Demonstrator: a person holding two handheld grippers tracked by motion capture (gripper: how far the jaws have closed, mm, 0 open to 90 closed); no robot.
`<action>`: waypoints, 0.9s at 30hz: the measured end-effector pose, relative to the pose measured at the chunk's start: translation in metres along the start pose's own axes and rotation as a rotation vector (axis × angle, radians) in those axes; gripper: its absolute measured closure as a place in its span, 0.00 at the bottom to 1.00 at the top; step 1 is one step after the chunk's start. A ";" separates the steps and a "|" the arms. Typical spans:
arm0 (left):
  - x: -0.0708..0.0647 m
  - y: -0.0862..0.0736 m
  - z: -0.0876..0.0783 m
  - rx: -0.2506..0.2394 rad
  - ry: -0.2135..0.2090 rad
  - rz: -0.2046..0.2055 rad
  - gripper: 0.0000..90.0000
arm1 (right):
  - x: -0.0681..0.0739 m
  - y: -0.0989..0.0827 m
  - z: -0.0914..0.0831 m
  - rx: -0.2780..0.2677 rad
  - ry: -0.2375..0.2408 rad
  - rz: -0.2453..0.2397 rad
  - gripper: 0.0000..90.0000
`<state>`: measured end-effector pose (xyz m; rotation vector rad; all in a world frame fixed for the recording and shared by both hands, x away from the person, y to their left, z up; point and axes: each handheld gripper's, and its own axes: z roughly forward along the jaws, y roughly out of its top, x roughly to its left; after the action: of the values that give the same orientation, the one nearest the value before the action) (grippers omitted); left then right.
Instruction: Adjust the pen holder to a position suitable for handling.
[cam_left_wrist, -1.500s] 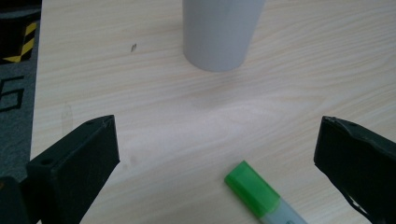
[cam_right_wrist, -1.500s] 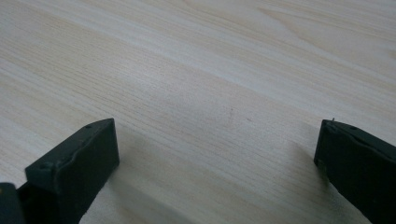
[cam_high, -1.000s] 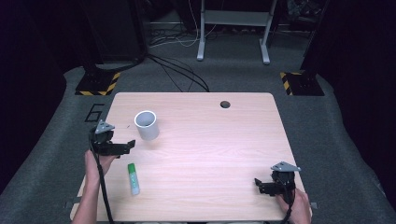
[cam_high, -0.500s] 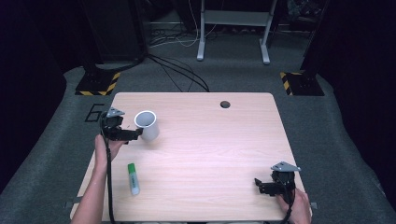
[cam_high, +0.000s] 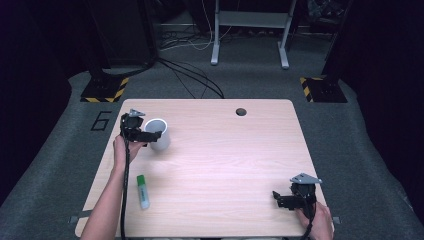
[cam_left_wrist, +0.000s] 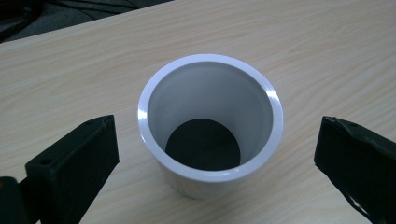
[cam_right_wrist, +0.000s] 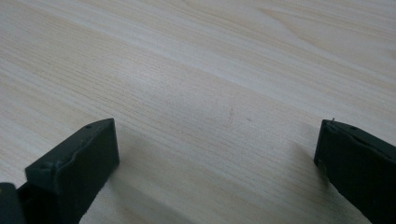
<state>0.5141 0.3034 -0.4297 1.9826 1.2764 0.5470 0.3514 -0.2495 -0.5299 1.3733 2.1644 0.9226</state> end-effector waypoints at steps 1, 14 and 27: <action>0.000 0.001 0.003 -0.011 0.004 -0.005 0.00 | 0.000 0.000 0.000 0.000 0.000 0.000 0.00; 0.001 0.002 0.031 0.020 0.021 -0.020 0.00 | 0.000 0.000 0.000 0.000 0.000 0.000 0.00; 0.000 -0.003 0.047 0.032 0.017 -0.019 0.06 | 0.000 0.000 0.000 0.000 0.000 0.000 0.00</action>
<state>0.5439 0.2883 -0.4630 1.9946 1.3202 0.5380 0.3514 -0.2495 -0.5299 1.3735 2.1643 0.9225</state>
